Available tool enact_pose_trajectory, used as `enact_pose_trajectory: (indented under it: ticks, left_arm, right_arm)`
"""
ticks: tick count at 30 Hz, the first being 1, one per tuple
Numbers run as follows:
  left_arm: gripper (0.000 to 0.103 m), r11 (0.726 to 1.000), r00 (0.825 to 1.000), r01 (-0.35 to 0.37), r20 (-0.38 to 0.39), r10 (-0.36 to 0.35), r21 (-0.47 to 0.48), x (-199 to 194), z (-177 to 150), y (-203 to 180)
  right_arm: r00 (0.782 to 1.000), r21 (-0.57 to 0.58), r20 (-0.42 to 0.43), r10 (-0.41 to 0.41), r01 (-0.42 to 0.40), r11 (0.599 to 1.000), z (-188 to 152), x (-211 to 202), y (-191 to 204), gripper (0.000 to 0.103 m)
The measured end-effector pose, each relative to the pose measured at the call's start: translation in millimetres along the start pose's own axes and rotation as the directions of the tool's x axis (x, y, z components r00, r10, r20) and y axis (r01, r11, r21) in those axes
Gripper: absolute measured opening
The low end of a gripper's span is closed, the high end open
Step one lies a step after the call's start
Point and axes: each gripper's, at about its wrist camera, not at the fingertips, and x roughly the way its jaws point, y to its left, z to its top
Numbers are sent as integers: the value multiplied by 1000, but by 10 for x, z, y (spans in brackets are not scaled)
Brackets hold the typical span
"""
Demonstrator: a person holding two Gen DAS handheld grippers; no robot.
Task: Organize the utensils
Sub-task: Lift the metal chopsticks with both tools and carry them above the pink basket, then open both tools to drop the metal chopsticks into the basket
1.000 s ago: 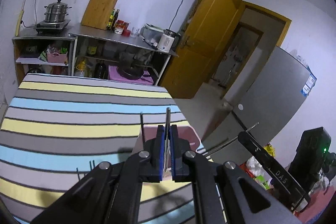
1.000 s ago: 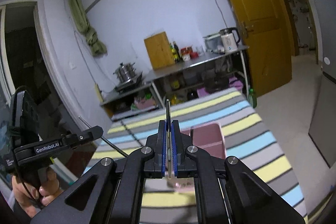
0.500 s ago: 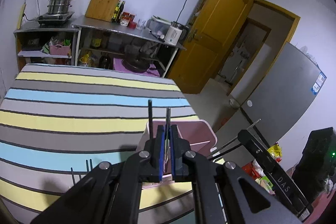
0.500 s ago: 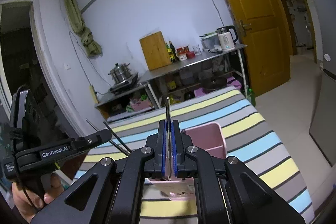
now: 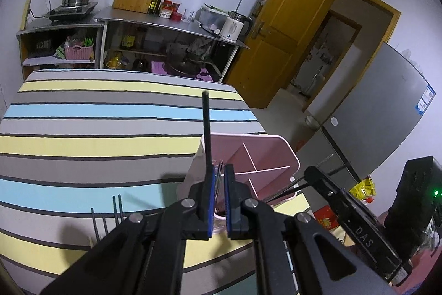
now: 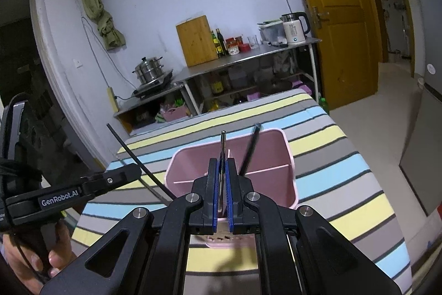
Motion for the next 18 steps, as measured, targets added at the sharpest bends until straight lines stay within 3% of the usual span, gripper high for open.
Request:
enact_pose_trajectory:
  ticks: [6,11,18]
  left_arm:
    - [9,1000,997,17,69,-18,15,-285,40,7]
    - [10,998,987,21,157,-30,56,-686,-9,-8]
    - [10,998,982,-39,189,28,53,-940,-280,232]
  right_arm:
    - [998,-19,60,19,-18,1000,46,-238,70,15]
    - [994,-43,105,34,-29,999,39,-479,180,16]
    - [995,-54,73,75,-71,996,-199,-634,275,16]
